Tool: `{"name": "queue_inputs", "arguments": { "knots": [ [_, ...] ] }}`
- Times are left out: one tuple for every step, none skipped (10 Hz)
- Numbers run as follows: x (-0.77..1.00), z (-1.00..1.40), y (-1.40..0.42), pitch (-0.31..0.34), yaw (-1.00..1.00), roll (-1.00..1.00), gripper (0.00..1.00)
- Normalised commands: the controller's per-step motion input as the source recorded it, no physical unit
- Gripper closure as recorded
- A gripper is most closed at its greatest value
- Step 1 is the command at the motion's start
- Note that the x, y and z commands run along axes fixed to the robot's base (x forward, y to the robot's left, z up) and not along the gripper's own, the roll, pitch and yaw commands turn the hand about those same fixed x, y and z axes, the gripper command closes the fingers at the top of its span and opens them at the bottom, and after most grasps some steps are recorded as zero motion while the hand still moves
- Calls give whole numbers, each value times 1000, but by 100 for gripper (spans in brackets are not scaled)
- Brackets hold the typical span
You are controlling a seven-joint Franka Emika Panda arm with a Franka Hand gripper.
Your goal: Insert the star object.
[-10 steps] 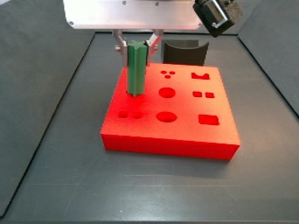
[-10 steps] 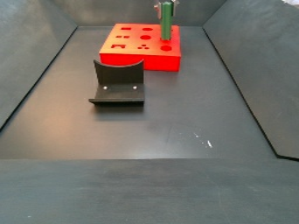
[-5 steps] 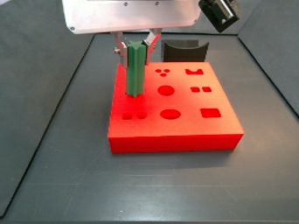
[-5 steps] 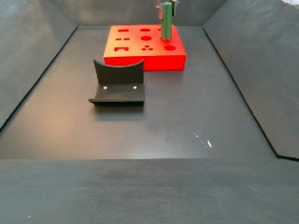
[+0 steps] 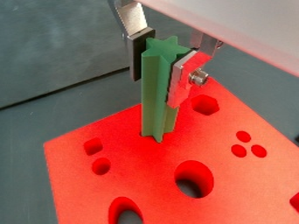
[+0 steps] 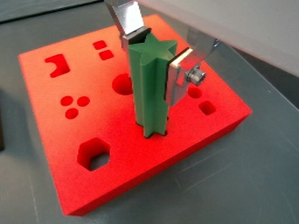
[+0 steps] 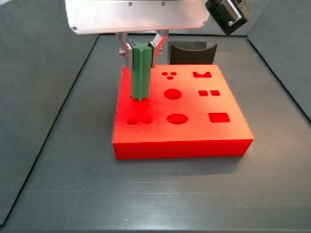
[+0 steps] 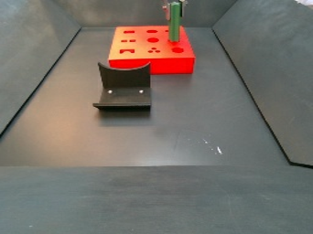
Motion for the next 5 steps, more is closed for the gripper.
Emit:
{"name": "queue_inputs", "arguments": {
  "knots": [
    [23,0,0,0,0,0,100],
    [0,-191,0,0,-17,-6,100],
    [0,-311,0,-17,-34,-27,100],
    [-23,-1000,-9,-86,-100,-19,100],
    [-126,-1000,0,-21,-97,0,100]
  ]
}}
